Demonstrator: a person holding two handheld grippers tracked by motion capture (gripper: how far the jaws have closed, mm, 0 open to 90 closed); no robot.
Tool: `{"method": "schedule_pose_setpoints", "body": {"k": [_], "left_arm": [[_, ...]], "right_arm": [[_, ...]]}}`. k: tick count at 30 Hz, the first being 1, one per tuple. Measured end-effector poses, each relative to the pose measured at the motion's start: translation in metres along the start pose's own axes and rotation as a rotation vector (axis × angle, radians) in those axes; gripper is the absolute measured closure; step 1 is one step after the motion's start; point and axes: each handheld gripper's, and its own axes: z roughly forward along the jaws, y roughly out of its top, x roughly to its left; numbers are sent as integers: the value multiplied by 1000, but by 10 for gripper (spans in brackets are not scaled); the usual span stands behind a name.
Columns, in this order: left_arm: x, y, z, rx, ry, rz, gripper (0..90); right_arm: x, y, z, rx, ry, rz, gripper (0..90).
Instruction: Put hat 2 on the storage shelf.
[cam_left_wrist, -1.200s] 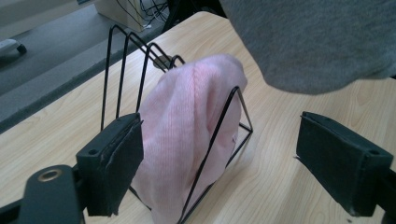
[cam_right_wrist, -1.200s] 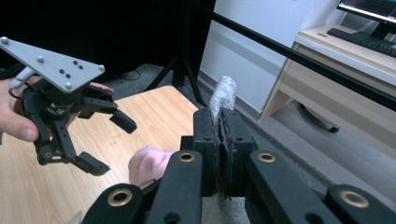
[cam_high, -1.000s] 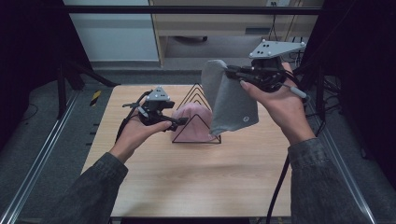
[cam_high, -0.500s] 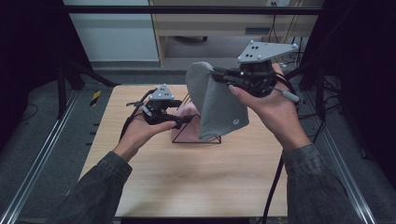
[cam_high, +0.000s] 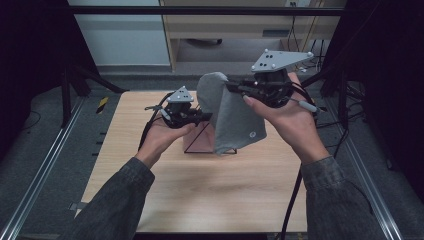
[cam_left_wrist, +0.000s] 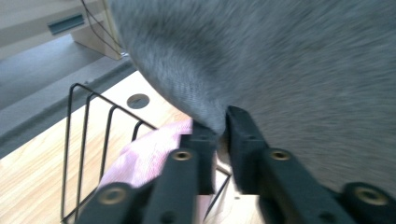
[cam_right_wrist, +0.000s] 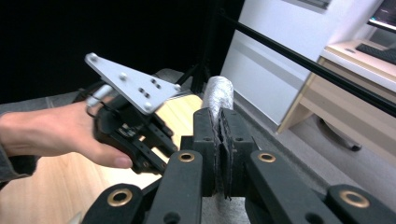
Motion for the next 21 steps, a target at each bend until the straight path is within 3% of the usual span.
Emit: {"method": "schedule_pose_setpoints", "body": {"k": [2,12,16,21], "left_arm": [[2,5,-4,11,15,8,870],[17,37,-42,-39,130,19,877],[21,45,-53,-67,139,-2,877],[21,52,-63,-80,170,13,878]], "right_arm": [[-6,-2,0,2,-11,12,864],[-43,-1,-2,-46,-120,74,864],[-57,3,1,-71,-146,90,863],[-65,3,7,-80,-157,112,864]]}}
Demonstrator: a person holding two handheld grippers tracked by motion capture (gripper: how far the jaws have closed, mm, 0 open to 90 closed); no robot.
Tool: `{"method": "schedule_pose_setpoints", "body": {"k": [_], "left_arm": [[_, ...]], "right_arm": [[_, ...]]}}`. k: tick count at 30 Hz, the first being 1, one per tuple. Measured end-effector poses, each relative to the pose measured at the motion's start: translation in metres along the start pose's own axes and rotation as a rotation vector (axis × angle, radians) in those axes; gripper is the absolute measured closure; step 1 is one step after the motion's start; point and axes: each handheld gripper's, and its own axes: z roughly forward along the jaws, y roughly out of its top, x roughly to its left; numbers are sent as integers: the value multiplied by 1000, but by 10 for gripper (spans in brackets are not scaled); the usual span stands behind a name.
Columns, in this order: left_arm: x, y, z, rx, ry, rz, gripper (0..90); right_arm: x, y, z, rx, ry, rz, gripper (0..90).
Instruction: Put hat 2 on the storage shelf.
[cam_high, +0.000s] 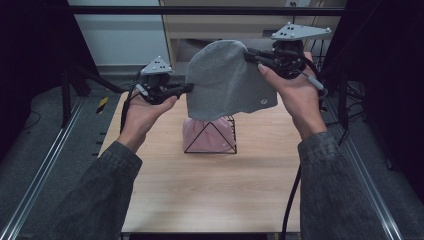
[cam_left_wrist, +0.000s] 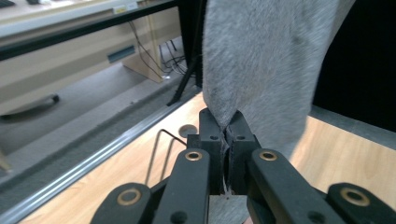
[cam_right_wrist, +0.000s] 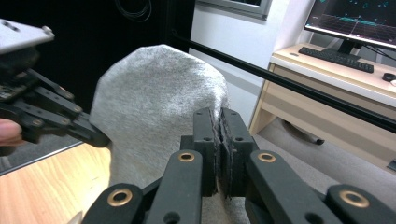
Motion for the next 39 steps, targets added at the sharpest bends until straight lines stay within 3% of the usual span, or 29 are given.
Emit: {"method": "schedule_pose_setpoints", "body": {"k": [2,9,18,31,39], "left_arm": [[3,4,-1,0,25,10,878],[20,12,3,-7,62,-17,878],[36,1,18,29,90,-17,878],[50,-10,34,47,130,-32,877],[53,-20,43,62,122,-27,877]], "right_arm": [[-1,-1,4,0,-6,2,864],[-12,-9,25,8,-29,20,864],[-25,-25,63,47,-35,57,864],[-33,-44,89,74,-41,87,863],[-35,-61,97,92,-39,103,864]]}}
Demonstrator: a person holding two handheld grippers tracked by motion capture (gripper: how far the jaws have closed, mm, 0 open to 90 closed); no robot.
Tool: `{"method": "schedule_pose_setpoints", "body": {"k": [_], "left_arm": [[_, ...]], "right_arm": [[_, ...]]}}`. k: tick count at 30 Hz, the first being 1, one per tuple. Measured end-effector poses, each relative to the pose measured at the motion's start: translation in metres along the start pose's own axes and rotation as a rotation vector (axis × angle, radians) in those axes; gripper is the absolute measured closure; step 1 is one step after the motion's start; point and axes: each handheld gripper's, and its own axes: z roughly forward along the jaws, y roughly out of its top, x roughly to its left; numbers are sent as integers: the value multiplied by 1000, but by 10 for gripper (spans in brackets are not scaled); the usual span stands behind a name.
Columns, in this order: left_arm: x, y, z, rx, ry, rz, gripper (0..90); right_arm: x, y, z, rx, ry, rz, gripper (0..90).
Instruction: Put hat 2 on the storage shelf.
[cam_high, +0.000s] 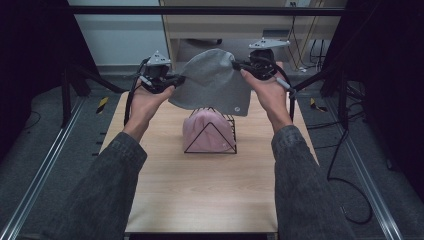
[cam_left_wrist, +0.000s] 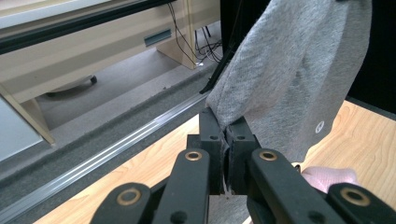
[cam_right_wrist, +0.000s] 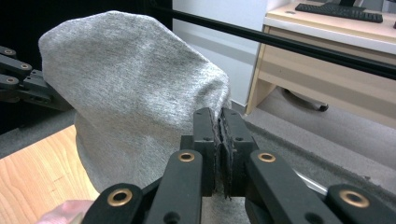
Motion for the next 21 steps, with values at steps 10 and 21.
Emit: {"method": "schedule_pose_setpoints", "body": {"k": [10,21], "left_arm": [[3,-10,7,18,2,-5,877],[3,-30,11,49,-18,-10,877]], "right_arm": [[-1,-14,6,14,14,15,864],[6,-30,13,52,30,14,864]]}}
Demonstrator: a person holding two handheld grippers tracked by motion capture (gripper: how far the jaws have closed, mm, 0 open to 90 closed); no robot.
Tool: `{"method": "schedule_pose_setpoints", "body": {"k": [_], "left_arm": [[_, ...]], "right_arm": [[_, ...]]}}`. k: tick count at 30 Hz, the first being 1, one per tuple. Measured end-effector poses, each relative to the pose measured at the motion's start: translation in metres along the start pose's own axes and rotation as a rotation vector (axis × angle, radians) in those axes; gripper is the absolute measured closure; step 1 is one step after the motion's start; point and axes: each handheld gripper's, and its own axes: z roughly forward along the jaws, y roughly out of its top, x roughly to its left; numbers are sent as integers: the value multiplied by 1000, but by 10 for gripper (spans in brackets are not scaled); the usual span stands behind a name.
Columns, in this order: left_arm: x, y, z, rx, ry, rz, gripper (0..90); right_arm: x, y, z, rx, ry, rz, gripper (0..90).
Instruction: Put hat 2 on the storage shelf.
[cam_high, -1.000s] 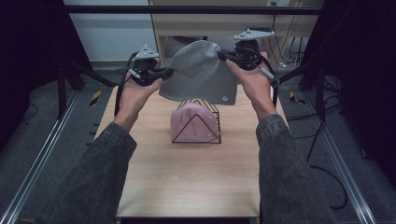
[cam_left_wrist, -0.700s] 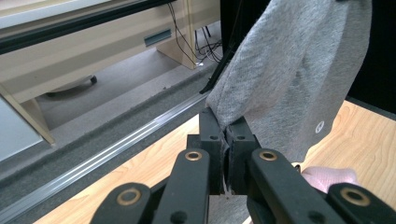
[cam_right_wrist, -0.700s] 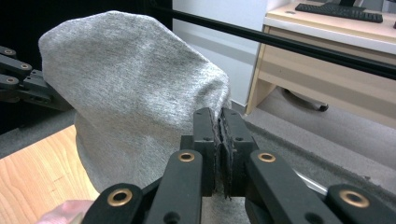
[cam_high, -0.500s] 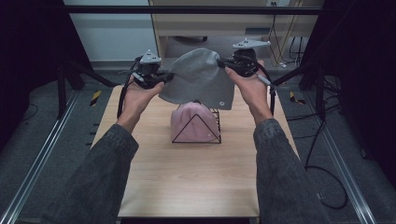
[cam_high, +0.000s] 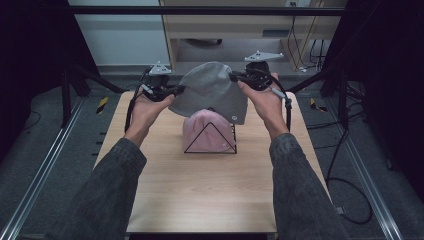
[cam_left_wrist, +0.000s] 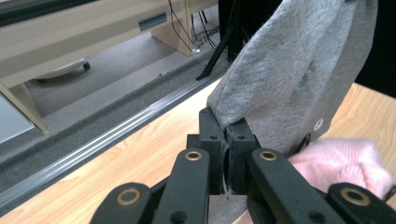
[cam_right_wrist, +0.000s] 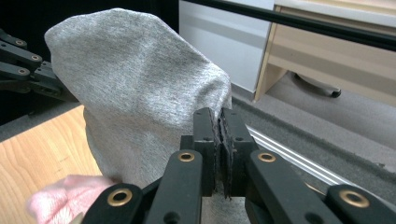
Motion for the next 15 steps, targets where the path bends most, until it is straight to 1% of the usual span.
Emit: {"method": "schedule_pose_setpoints", "body": {"k": [3,5,9,11,15], "left_arm": [[-1,-5,2,3,-3,3,877],[-2,-9,5,16,-1,6,877],[-1,-20,10,27,-11,-5,877],[-3,-25,13,40,-14,0,877],[-5,-33,19,51,-20,-7,877]], "right_arm": [[1,-5,2,7,1,5,863],[2,-9,4,19,1,3,864],[4,-18,9,34,3,2,864],[4,-23,11,48,3,5,863],[5,-32,13,65,6,3,863]]}}
